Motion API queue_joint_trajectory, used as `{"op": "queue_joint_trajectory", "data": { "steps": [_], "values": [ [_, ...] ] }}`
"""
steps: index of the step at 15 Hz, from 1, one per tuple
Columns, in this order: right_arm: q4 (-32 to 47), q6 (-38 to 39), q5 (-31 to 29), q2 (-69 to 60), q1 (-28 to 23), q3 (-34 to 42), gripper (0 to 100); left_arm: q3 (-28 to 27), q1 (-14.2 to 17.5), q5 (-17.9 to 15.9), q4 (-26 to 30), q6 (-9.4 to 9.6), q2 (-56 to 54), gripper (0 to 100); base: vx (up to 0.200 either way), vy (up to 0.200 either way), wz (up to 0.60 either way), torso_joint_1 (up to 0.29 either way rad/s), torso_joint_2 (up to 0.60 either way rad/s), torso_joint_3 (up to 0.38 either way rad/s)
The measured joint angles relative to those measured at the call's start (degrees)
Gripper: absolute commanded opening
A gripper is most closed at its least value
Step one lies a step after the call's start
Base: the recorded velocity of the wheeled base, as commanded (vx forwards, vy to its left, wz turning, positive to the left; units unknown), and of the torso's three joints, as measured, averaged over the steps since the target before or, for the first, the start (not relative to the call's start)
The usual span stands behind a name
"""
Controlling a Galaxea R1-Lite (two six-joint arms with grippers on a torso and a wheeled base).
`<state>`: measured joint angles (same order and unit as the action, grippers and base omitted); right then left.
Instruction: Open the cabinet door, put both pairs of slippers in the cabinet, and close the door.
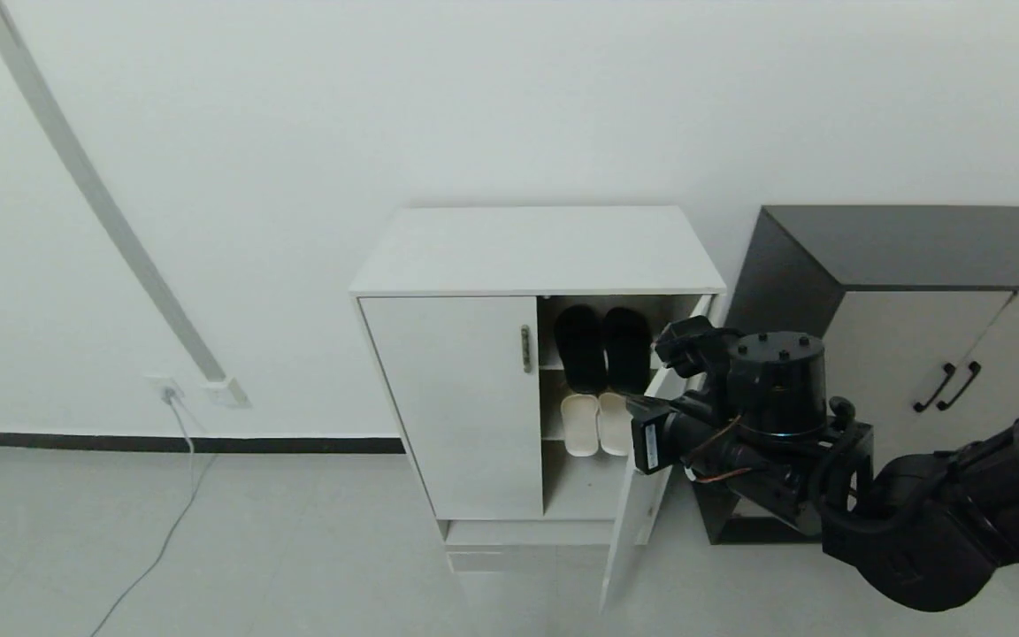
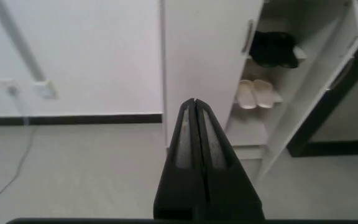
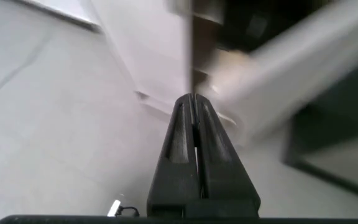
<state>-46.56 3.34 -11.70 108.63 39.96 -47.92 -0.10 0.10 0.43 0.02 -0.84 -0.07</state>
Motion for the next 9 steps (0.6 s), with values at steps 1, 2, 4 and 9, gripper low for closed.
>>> {"op": "queue_joint_trajectory", "data": {
  "steps": [1, 2, 4, 9],
  "values": [
    [-1.54, -1.02, 0.05, 0.05, -0.13, 0.95, 0, 0.02, -0.02, 0.01, 0.09, -0.02, 0.0, 0, 0.0, 0.0, 0.0, 0.0, 0.0, 0.0],
    [-3.74, -2.34, 0.0, 0.05, -0.3, 2.06, 0, 0.02, -0.1, 0.0, 0.11, -0.02, 0.0, 0, 0.0, 0.0, 0.0, 0.0, 0.0, 0.0],
    [-6.24, -3.36, -0.3, -0.15, -1.01, 3.68, 0, 0.05, -0.1, 0.0, 0.07, -0.02, 0.0, 0, 0.0, 0.0, 0.0, 0.0, 0.0, 0.0],
    [-5.67, -3.41, -1.76, -4.02, -3.63, 8.53, 0, 0.07, -0.05, 0.0, 0.07, -0.02, 0.0, 0, 0.0, 0.0, 0.0, 0.0, 0.0, 0.0]
  ]
}}
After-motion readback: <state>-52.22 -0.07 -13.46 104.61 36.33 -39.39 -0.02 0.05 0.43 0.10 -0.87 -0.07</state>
